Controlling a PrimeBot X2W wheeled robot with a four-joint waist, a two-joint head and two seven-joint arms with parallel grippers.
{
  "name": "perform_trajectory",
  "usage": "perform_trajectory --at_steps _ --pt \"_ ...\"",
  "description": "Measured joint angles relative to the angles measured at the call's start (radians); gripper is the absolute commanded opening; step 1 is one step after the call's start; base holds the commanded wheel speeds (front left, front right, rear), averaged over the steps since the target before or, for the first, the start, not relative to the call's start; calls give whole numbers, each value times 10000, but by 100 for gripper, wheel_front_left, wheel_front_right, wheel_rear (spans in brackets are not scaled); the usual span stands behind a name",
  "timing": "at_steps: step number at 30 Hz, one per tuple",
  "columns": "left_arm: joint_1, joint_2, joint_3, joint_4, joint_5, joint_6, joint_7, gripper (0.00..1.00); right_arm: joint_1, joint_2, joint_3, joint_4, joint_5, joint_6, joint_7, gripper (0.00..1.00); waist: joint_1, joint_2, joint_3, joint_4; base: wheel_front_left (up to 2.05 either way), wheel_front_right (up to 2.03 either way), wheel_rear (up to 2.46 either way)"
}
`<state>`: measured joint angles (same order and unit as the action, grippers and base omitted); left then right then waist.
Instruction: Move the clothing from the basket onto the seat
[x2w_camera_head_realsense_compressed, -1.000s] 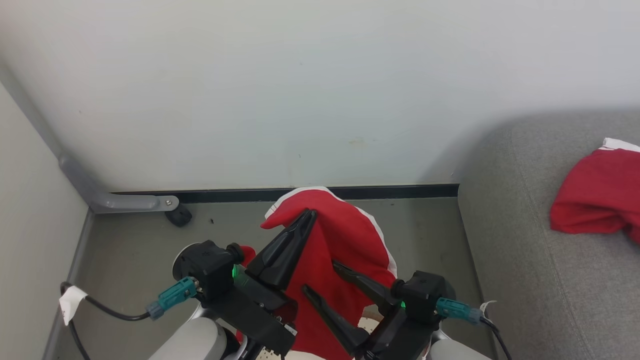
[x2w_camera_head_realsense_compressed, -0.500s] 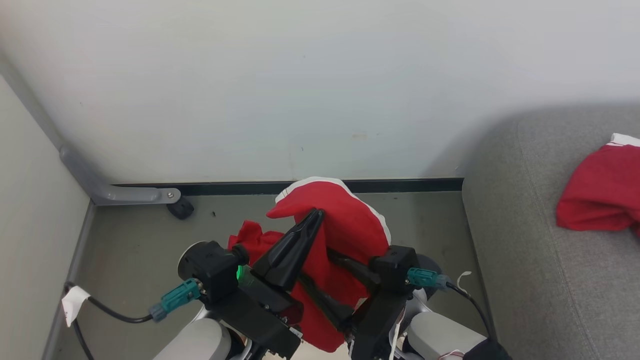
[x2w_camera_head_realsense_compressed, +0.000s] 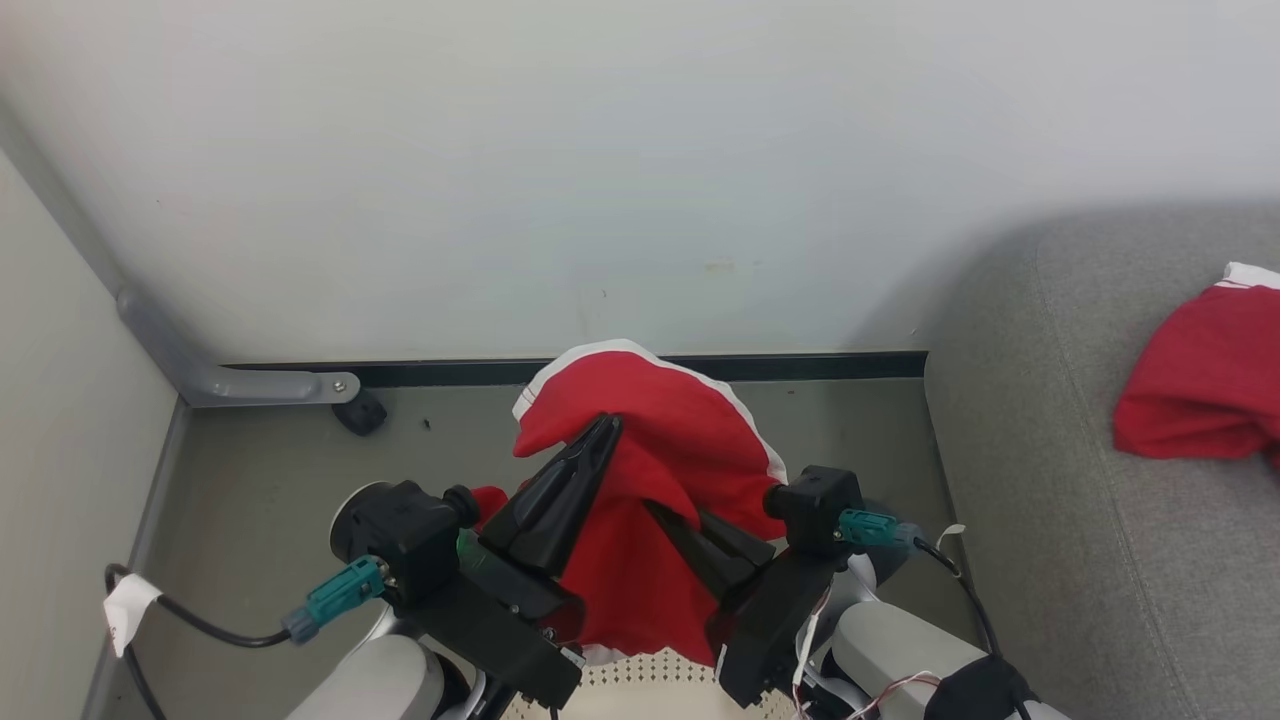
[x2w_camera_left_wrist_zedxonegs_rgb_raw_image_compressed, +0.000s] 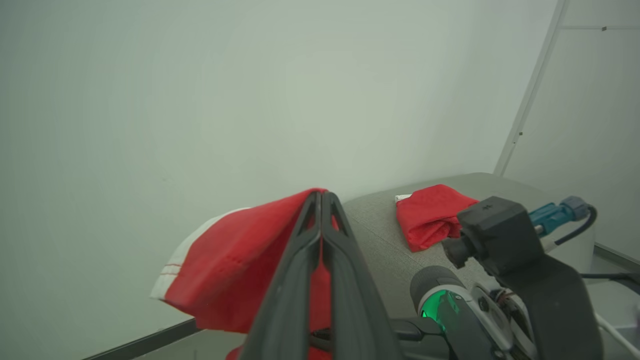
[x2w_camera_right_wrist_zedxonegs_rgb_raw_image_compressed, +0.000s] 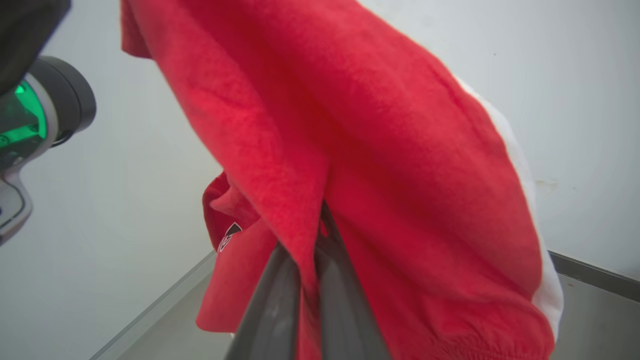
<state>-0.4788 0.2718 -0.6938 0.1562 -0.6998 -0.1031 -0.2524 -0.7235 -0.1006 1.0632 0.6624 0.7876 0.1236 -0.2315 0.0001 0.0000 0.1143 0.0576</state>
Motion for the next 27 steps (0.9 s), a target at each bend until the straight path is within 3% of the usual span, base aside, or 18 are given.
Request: perform_trajectory --at_steps 13,17,19,21,27 --pt "396 165 12 171 15 157 13 0 -46 -236 -602 -313 364 0 -174 0 0 0 -63 -264 0 0 0" --pt "582 286 -12 198 84 240 44 22 -17 -395 -1127 -600 453 0 -174 0 0 0 -116 -433 0 0 0" --pt "587 297 -25 194 86 240 46 52 -15 -575 -1557 -748 502 0 -176 0 0 0 -139 -524 0 0 0" --pt "588 309 -71 190 90 242 86 100 -7 -826 -1941 -867 527 0 -176 0 0 0 -164 -613 0 0 0" --pt "605 253 -272 180 92 240 211 100 275 -1392 -2801 -1333 546 -6 -178 0 -1 0 -240 -807 0 0 0"
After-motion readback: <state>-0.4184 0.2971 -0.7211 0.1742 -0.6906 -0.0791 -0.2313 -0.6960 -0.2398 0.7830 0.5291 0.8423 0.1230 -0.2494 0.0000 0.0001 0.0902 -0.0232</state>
